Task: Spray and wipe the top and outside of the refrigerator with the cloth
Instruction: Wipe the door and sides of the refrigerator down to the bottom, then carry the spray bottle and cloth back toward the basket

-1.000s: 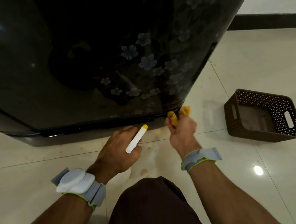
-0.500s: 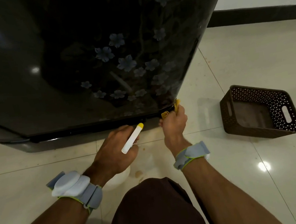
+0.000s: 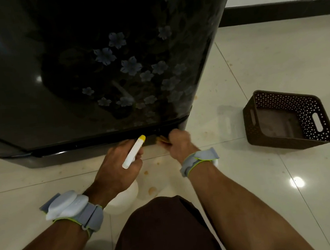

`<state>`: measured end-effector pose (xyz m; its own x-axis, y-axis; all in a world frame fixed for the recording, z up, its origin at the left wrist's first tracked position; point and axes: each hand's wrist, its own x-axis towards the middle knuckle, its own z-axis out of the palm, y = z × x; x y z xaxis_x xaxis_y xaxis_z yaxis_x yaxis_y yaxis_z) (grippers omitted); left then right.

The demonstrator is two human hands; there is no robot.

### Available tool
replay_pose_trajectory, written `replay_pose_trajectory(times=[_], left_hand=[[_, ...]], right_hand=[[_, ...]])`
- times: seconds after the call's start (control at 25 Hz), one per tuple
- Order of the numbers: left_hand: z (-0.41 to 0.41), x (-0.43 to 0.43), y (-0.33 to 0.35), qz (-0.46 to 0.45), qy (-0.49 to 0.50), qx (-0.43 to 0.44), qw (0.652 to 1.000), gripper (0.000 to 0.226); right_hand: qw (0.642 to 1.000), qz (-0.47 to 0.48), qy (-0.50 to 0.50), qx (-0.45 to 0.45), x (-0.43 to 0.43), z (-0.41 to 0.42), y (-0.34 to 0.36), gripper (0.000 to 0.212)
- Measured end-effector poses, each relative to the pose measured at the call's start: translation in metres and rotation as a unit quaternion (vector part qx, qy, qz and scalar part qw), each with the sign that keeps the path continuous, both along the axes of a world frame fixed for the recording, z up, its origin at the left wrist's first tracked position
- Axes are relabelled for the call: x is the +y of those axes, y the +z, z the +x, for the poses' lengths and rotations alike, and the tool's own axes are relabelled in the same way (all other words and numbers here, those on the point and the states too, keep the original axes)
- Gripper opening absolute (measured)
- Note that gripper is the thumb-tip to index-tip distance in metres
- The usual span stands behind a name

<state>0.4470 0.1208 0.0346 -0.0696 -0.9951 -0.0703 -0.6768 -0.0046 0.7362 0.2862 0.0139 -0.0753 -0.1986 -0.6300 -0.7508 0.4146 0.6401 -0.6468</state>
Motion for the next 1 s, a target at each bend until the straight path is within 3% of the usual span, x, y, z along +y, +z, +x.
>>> replay_pose_trajectory(times=[0.04,0.08,0.2,0.32,0.4,0.52,0.8,1.0], left_hand=[[0.000,0.000,0.002,-0.005,-0.007,-0.003,1.000,0.016],[-0.001,0.000,0.004,-0.008,-0.011,-0.008,1.000,0.015],[-0.008,-0.006,0.011,-0.019,-0.007,-0.010,1.000,0.017],[-0.018,-0.007,0.020,-0.025,0.003,-0.009,1.000,0.018],[-0.022,-0.003,0.023,-0.025,0.007,-0.017,1.000,0.018],[-0.026,0.013,0.026,-0.029,0.029,-0.025,0.999,0.021],[-0.025,0.045,0.068,-0.042,0.103,0.037,0.993,0.027],[-0.028,0.077,0.169,-0.036,0.106,0.015,0.994,0.030]], right_hand=[[0.998,0.017,0.019,0.051,0.015,-0.002,0.068,0.014],[0.998,0.010,-0.016,0.064,0.011,-0.011,0.068,0.014],[0.990,-0.030,-0.001,0.141,0.012,-0.011,0.057,0.040],[0.992,-0.031,0.104,0.071,0.045,0.003,0.087,0.025],[0.985,-0.007,0.170,0.038,0.057,-0.002,0.097,0.025],[0.982,-0.004,0.186,0.034,0.068,-0.026,0.110,0.019],[0.966,-0.049,0.219,0.128,0.097,-0.045,0.177,0.043],[0.950,-0.068,0.233,0.198,0.128,-0.043,0.276,0.035]])
